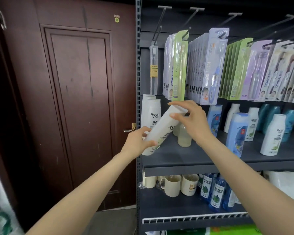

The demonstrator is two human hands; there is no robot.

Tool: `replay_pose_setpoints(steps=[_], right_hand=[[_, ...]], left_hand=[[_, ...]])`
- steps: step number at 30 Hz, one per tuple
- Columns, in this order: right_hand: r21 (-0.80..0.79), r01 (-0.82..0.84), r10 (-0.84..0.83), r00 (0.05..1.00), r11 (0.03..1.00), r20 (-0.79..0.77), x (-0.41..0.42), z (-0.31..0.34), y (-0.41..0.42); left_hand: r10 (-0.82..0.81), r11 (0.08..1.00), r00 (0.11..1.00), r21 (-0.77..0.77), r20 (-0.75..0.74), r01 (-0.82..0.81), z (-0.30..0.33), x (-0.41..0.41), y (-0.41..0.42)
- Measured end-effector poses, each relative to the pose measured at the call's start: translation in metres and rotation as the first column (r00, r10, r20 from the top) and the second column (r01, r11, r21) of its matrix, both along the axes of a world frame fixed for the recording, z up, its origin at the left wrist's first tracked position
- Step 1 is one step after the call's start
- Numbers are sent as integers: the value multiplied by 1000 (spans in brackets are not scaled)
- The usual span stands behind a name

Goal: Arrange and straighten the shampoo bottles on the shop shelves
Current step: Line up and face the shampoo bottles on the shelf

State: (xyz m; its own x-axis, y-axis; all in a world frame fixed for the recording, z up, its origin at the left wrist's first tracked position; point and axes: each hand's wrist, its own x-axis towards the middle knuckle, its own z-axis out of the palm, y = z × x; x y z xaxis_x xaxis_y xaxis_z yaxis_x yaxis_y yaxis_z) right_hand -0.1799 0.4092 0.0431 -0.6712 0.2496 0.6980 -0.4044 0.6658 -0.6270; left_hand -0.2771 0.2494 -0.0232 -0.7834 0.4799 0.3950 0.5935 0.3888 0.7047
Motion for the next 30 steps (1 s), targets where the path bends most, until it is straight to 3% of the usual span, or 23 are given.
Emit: replay_pose_setpoints(steps=[5, 9, 16, 30], right_hand=[[39, 45, -48, 997, 998, 65, -23, -1, -1], [84, 90, -97, 992, 992, 83, -35, 6, -3], [65, -12, 4, 993, 998, 118, -55, 1, 8], [228, 36, -62, 992, 973, 108, -70, 7, 11]], left_hand=[[-47, 995, 992, 84, -115, 57, 15, 6, 23], [-74, 988, 997, 130, -38, 78, 15, -4, 24], [-114, 969, 984, 234, 137, 79, 12, -25, 22], [-185, 946, 957, 305, 222, 112, 25, -28, 21]])
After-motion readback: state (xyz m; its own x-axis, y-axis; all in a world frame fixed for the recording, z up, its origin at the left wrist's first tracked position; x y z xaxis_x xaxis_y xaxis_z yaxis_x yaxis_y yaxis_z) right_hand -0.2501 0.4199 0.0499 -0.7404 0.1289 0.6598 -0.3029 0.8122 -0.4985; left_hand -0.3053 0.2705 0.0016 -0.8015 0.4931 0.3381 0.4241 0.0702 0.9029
